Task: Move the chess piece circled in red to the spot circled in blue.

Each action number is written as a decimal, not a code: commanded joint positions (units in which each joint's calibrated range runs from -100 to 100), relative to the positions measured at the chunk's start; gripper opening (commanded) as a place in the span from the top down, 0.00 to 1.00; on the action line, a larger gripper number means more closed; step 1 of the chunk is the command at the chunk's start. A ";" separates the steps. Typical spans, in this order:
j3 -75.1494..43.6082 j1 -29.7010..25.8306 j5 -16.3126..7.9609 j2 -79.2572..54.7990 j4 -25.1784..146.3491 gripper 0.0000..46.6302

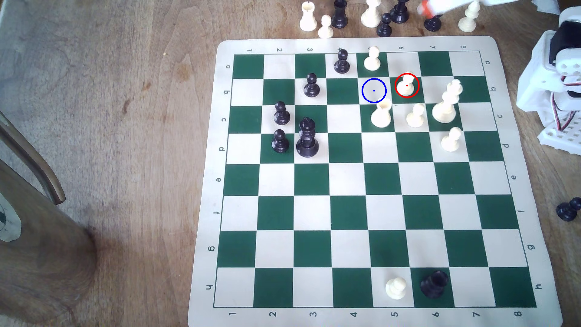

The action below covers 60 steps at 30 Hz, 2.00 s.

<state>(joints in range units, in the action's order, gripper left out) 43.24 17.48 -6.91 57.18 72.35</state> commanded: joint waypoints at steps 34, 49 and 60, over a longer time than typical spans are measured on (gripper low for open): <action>11.42 -3.13 -4.20 -28.58 -18.46 0.71; 15.23 -4.06 -4.15 -29.60 -23.37 0.73; 16.32 -4.14 -3.57 -29.77 -24.19 0.81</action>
<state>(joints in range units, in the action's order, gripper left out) 60.14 13.20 -10.96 27.19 48.53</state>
